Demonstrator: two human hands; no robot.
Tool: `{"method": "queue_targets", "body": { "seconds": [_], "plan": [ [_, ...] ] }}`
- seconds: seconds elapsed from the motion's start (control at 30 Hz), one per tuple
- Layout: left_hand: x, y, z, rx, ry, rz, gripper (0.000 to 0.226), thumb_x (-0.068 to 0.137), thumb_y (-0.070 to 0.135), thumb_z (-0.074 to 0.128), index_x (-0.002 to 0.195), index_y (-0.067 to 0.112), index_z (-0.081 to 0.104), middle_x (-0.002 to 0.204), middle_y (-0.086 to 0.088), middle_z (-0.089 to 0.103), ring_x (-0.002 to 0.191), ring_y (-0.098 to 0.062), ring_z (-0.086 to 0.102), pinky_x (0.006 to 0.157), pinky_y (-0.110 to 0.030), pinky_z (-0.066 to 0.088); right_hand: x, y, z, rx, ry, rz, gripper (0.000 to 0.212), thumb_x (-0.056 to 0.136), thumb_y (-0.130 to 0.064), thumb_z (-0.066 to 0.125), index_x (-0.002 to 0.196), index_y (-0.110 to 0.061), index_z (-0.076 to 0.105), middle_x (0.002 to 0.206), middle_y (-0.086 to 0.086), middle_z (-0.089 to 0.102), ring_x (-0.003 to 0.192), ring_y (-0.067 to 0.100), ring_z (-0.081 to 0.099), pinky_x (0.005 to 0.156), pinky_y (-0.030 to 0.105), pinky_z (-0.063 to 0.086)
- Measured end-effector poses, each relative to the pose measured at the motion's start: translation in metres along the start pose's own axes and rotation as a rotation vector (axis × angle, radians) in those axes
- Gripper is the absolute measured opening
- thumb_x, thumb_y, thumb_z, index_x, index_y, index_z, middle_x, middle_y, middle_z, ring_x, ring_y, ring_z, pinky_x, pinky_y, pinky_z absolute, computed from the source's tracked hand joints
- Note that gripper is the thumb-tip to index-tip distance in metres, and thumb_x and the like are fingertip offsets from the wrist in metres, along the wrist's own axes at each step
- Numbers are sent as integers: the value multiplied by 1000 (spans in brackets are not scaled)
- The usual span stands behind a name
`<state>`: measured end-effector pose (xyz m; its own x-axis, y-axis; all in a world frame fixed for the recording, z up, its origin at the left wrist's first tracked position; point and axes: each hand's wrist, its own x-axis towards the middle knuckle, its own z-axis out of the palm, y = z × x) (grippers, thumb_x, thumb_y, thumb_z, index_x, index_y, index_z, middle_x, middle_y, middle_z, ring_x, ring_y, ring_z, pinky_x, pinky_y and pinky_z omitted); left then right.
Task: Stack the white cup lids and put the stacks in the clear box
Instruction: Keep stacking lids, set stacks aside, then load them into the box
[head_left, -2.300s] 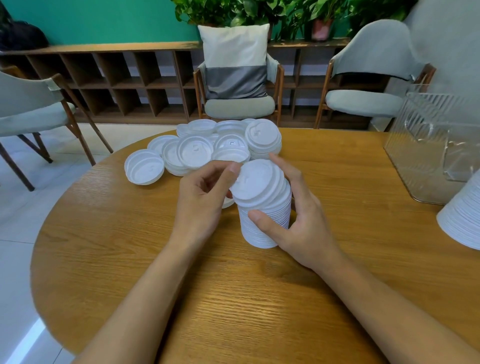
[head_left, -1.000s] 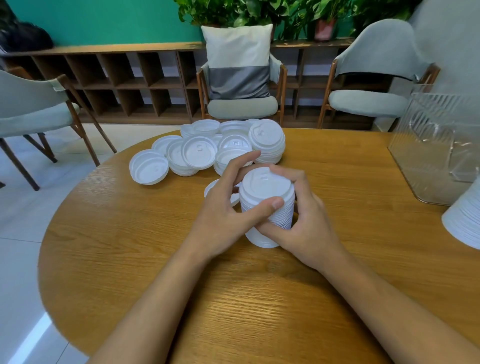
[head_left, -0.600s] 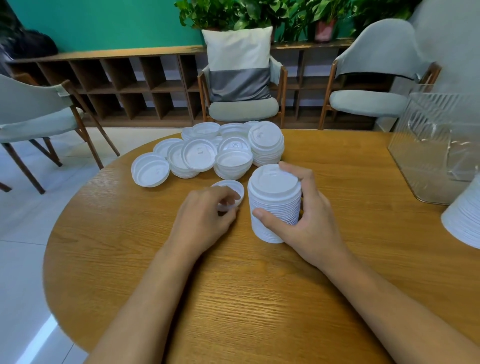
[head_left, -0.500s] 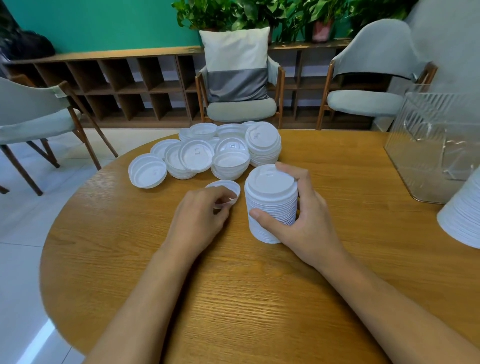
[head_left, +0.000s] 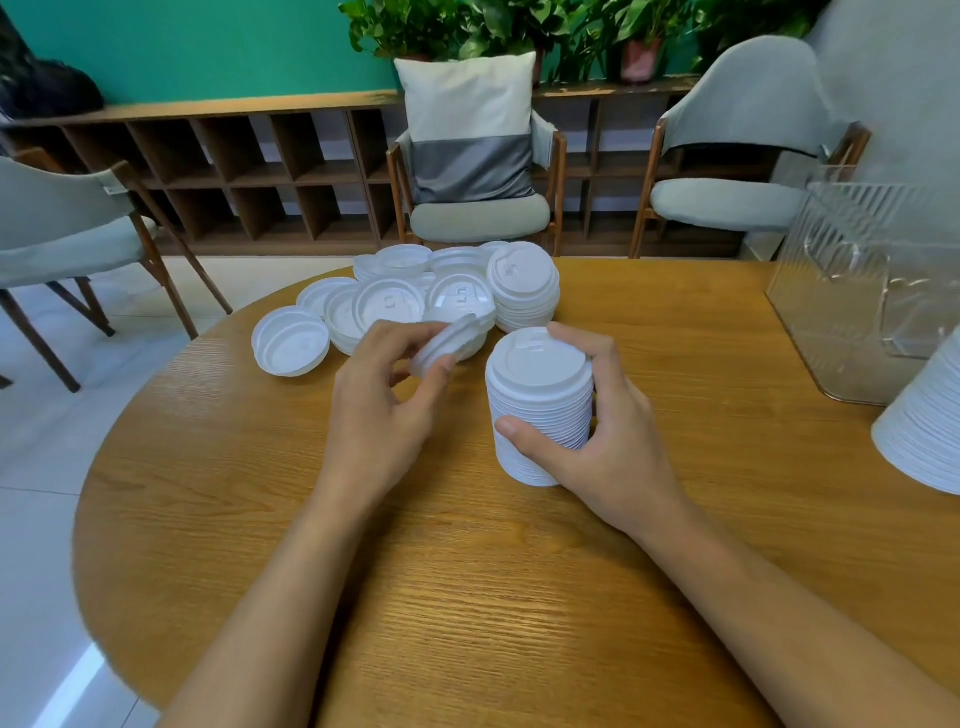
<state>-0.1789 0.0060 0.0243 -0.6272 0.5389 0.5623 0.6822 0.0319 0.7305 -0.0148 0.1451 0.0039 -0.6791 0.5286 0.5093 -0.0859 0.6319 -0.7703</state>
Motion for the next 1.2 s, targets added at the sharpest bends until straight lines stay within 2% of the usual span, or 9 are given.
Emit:
{"method": "queue_targets", "body": {
  "seconds": [0.1, 0.27, 0.37, 0.5, 0.67, 0.8, 0.93, 1.07, 1.2],
  "plan": [
    [0, 2, 0, -67, 57, -18, 27, 104, 21, 65, 131, 24, 70, 117, 10, 64, 112, -12, 64, 85, -24, 57, 0, 0, 0, 3, 4, -7, 77, 76, -47, 88, 139, -33, 46, 132, -19, 59, 124, 4, 58, 100, 23, 49],
    [2, 0, -3, -258, 145, -112, 35, 107, 38, 57, 139, 27, 67, 125, 5, 72, 119, -24, 68, 95, -61, 57, 0, 1, 0, 5, -20, -1, 78, 77, -53, 86, 140, -35, 44, 132, -18, 59, 123, 6, 58, 98, 25, 50],
    [3, 9, -5, -364, 187, -164, 28, 110, 25, 55, 134, 19, 68, 120, 1, 74, 110, -19, 71, 86, -49, 63, 0, 1, 0, 14, -27, -3, 76, 77, -60, 80, 140, -37, 43, 131, -18, 58, 123, 5, 57, 96, 17, 48],
    [3, 18, 0, -475, 146, -195, 20, 107, 19, 60, 123, 10, 68, 75, -4, 66, 63, -19, 63, 60, -32, 56, -1, -2, 1, 26, -49, -16, 68, 82, -62, 72, 139, -41, 42, 132, -17, 57, 124, 5, 56, 94, 15, 46],
    [1, 25, 11, -489, 52, -176, 12, 104, 15, 64, 102, 4, 62, 56, -5, 48, 55, -14, 39, 52, -24, 36, -2, -6, 6, 88, -114, -78, 82, 88, -50, 75, 153, -47, 26, 145, -17, 54, 132, 6, 56, 105, 23, 48],
    [-1, 26, 13, -417, 14, -123, 20, 105, 23, 64, 94, 7, 63, 57, -19, 39, 56, -21, 33, 54, -36, 29, -2, -4, 6, 59, -121, -100, 82, 89, -50, 73, 156, -45, 27, 153, -14, 49, 141, 6, 49, 113, 26, 43],
    [-4, 29, 13, -372, -33, -113, 23, 104, 34, 64, 97, 13, 70, 72, 10, 65, 68, -6, 55, 63, -27, 40, -2, -3, 6, 40, -121, -97, 77, 88, -54, 73, 154, -38, 36, 148, -11, 52, 139, 9, 50, 111, 24, 43],
    [-8, 28, 5, -281, -200, -112, 44, 81, 49, 75, 116, 23, 72, 109, 9, 75, 108, -15, 69, 84, -42, 54, -2, -4, 4, 50, -113, -82, 76, 87, -55, 74, 152, -39, 37, 144, -12, 55, 134, 10, 54, 106, 23, 47],
    [-7, 29, 3, -249, -198, -72, 52, 74, 49, 81, 121, 27, 73, 116, 8, 74, 114, -21, 65, 86, -46, 55, -2, -4, 3, 65, -127, -52, 84, 85, -55, 76, 155, -40, 33, 148, -13, 52, 137, 9, 52, 109, 32, 49]
  ]
}}
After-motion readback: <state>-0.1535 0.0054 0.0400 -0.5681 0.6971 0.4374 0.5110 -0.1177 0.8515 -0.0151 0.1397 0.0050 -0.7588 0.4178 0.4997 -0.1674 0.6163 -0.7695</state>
